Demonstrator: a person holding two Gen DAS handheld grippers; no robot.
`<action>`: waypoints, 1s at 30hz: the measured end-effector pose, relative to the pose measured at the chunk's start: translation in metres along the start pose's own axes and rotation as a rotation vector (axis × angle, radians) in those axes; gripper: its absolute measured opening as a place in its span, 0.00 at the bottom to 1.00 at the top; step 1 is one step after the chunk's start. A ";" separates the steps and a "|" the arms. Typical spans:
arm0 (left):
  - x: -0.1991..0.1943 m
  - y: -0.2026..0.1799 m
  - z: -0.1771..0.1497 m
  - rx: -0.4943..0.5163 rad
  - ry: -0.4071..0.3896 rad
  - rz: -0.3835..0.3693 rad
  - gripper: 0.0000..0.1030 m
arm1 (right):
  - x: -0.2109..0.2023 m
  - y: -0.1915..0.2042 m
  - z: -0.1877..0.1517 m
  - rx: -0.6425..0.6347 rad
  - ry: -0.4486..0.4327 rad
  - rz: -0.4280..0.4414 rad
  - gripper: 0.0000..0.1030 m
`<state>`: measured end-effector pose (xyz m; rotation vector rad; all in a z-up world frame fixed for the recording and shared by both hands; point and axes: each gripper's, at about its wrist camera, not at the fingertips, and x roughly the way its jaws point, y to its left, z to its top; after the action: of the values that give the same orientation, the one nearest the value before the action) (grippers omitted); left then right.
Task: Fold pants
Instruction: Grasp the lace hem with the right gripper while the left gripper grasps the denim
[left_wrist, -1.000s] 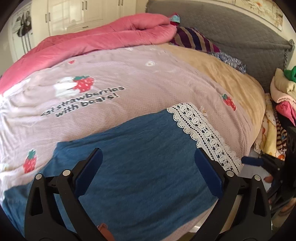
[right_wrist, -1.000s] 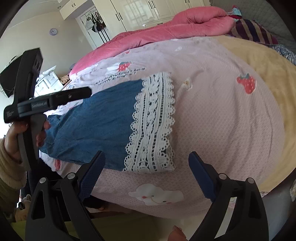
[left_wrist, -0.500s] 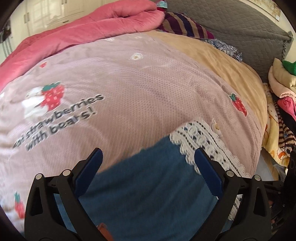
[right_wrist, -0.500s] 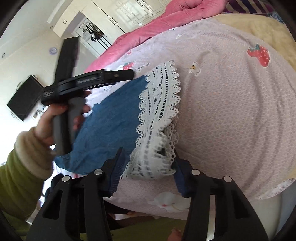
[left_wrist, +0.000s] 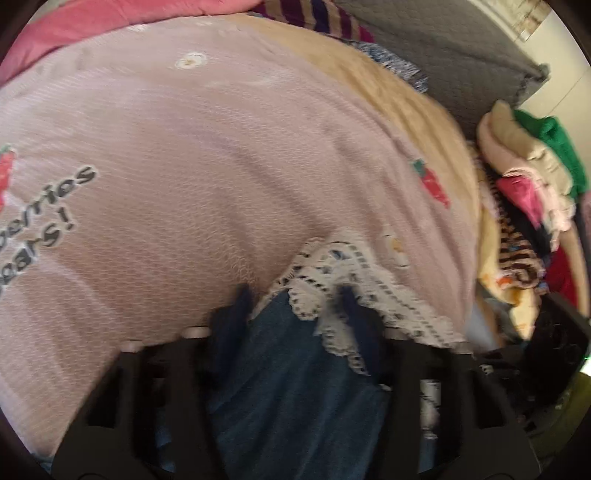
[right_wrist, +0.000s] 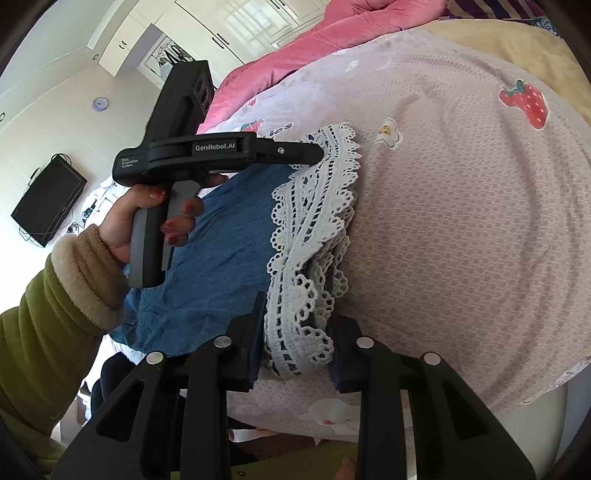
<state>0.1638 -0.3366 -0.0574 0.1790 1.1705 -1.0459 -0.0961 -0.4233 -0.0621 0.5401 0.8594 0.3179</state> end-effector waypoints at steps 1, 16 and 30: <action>0.000 -0.001 -0.001 0.006 0.000 -0.006 0.20 | 0.001 0.002 0.001 -0.002 -0.004 -0.004 0.23; -0.089 0.018 -0.016 -0.020 -0.246 -0.170 0.11 | -0.020 0.081 0.022 -0.211 -0.122 0.037 0.21; -0.158 0.087 -0.097 -0.209 -0.422 -0.205 0.15 | 0.054 0.174 0.015 -0.526 0.013 0.092 0.21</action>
<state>0.1632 -0.1391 -0.0039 -0.3194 0.9153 -1.0671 -0.0594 -0.2594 0.0107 0.0870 0.7260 0.6098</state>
